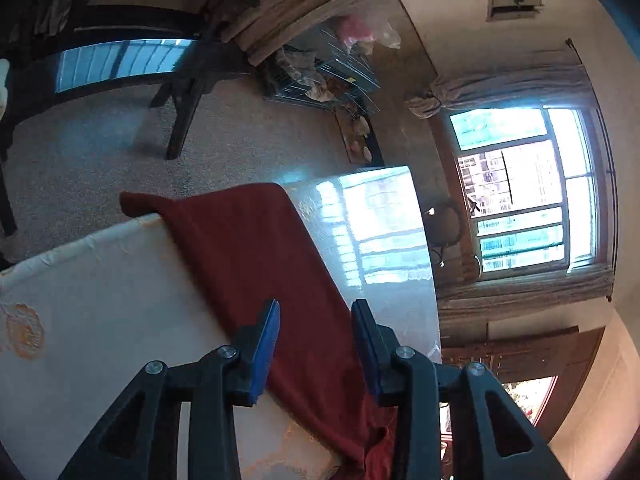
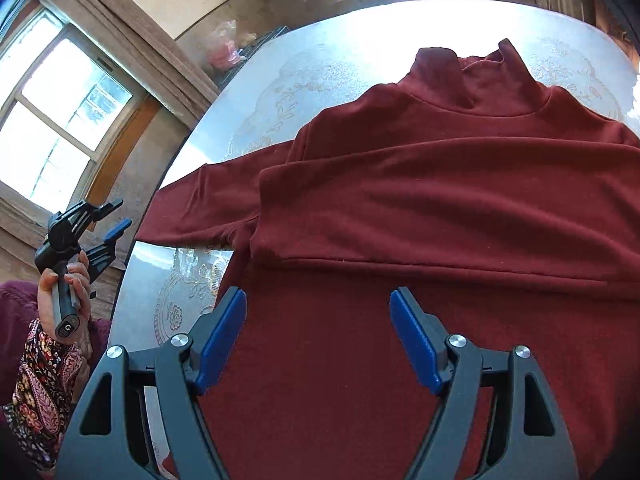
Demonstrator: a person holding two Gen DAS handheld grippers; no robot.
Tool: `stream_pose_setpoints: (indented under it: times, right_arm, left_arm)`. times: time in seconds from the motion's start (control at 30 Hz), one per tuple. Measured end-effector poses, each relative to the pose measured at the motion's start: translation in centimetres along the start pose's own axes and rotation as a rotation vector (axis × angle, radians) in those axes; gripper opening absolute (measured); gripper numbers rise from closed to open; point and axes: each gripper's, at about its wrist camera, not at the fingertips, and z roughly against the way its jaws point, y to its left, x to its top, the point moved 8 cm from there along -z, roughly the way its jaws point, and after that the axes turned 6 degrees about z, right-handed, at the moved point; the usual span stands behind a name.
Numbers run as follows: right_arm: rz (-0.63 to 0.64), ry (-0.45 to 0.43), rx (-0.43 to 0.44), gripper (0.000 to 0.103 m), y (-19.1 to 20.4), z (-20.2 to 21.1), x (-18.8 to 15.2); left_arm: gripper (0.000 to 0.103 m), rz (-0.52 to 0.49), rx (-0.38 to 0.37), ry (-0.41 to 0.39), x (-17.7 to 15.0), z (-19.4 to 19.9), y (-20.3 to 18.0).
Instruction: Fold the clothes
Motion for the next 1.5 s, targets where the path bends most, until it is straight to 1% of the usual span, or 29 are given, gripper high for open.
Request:
stream_pose_setpoints:
  times: [0.03, 0.07, 0.1, 0.17, 0.2, 0.27, 0.33, 0.4, 0.53, 0.57, 0.6, 0.63, 0.67, 0.7, 0.77, 0.8, 0.87, 0.93, 1.0, 1.07, 1.1, 1.13, 1.23, 1.27, 1.33, 1.4, 1.47, 1.5]
  right_arm:
    - [0.003, 0.005, 0.004, 0.078, 0.3, -0.3, -0.1]
    - [0.005, 0.011, 0.008, 0.078, 0.6, -0.6, -0.1]
    - [0.008, 0.015, 0.012, 0.078, 0.8, -0.9, -0.1]
    - [0.010, 0.024, 0.016, 0.078, 1.2, -1.4, -0.2]
    - [0.008, 0.031, 0.017, 0.078, 1.3, -1.7, -0.2]
    - [0.001, 0.040, 0.018, 0.078, 1.5, -2.1, -0.2]
    - [-0.003, 0.044, 0.015, 0.078, 1.7, -2.5, 0.0]
    - [-0.002, 0.045, 0.013, 0.078, 2.0, -2.7, 0.2]
    - [0.000, 0.045, 0.008, 0.078, 2.5, -2.8, 0.4]
    - [-0.001, 0.044, 0.006, 0.078, 2.6, -2.9, 0.4]
    - [-0.004, 0.045, 0.003, 0.078, 2.6, -2.9, 0.4]
    - [-0.009, 0.046, -0.002, 0.078, 2.5, -3.0, 0.3]
    - [-0.015, 0.048, -0.006, 0.078, 2.4, -3.1, 0.3]
    - [-0.022, 0.048, -0.006, 0.078, 2.4, -3.1, 0.2]
    - [-0.034, 0.044, -0.004, 0.078, 2.3, -2.9, 0.1]
    - [-0.039, 0.041, -0.002, 0.078, 2.2, -2.8, 0.1]
    - [-0.049, 0.031, 0.000, 0.078, 2.1, -2.3, 0.0]
    - [-0.057, 0.013, -0.002, 0.078, 2.0, -1.6, 0.0]
    - [-0.073, -0.013, 0.002, 0.078, 1.5, -0.4, -0.1]
    - [-0.101, -0.047, 0.009, 0.078, 0.8, 1.1, -0.2]
    - [-0.123, -0.066, 0.016, 0.078, 0.2, 1.9, -0.3]
    - [-0.147, -0.086, 0.024, 0.078, -0.5, 2.7, -0.4]
    - [-0.222, -0.147, 0.047, 0.078, -2.8, 5.5, -1.1]
    - [-0.244, -0.167, 0.049, 0.078, -3.6, 6.4, -1.4]
    - [-0.281, -0.206, 0.040, 0.078, -5.5, 8.4, -2.5]
    - [-0.321, -0.233, 0.022, 0.078, -7.6, 10.1, -3.7]
    - [-0.361, -0.243, 0.014, 0.078, -9.6, 11.5, -5.3]
    - [-0.379, -0.244, 0.009, 0.078, -10.6, 12.0, -6.0]
  left_arm:
    - [0.043, 0.045, 0.013, -0.018, 1.8, 0.8, 1.4]
    - [0.044, 0.099, 0.050, -0.010, 3.2, 1.1, 3.1]
    - [0.044, 0.157, 0.059, 0.010, 4.2, 1.1, 4.5]
    - [0.044, 0.247, 0.055, 0.095, 4.8, 0.4, 6.4]
    - [0.044, 0.273, 0.056, 0.118, 4.8, -0.2, 6.7]
    - [0.045, 0.312, 0.064, 0.159, 4.8, -1.5, 7.0]
    - [0.045, 0.347, 0.056, 0.213, 4.7, -2.8, 7.5]
    - [0.045, 0.393, 0.069, 0.263, 4.7, -4.4, 8.0]
    - [0.044, 0.538, -0.007, 0.323, 5.3, -6.0, 9.8]
    - [0.043, 0.570, -0.051, 0.317, 5.5, -6.3, 9.9]
    - [0.032, 0.587, -0.089, 0.298, 5.5, -6.4, 9.7]
    - [0.025, 0.602, -0.125, 0.277, 5.6, -6.4, 9.6]
    - [0.010, 0.588, -0.143, 0.250, 5.8, -6.5, 9.3]
    - [0.005, 0.571, -0.157, 0.221, 6.1, -6.5, 9.0]
    - [0.006, 0.516, -0.192, 0.158, 6.6, -6.1, 7.6]
    - [0.006, 0.472, -0.209, 0.124, 6.8, -5.7, 6.3]
    - [0.006, 0.329, -0.244, 0.058, 7.0, -4.5, 2.8]
    - [0.006, 0.170, -0.282, 0.026, 5.9, -3.5, -1.9]
    - [0.006, 0.002, -0.322, 0.027, 3.4, -2.8, -7.2]
    - [0.006, -0.187, -0.350, 0.036, -0.5, -2.1, -12.7]
    - [0.006, -0.299, -0.364, 0.044, -3.2, -1.9, -15.7]
    - [0.006, -0.412, -0.371, 0.067, -6.8, -2.1, -18.2]
    - [0.006, -0.751, -0.384, 0.142, -17.9, -3.0, -25.3]
    - [0.006, -0.847, -0.384, 0.179, -22.2, -3.8, -26.8]
    - [0.006, -0.988, -0.388, 0.255, -30.7, -5.4, -28.6]
    - [0.006, -1.077, -0.382, 0.335, -38.4, -7.8, -29.3]
    - [0.006, -1.142, -0.338, 0.394, -45.3, -10.5, -29.0]
    - [0.006, -1.182, -0.314, 0.424, -48.3, -11.5, -28.2]
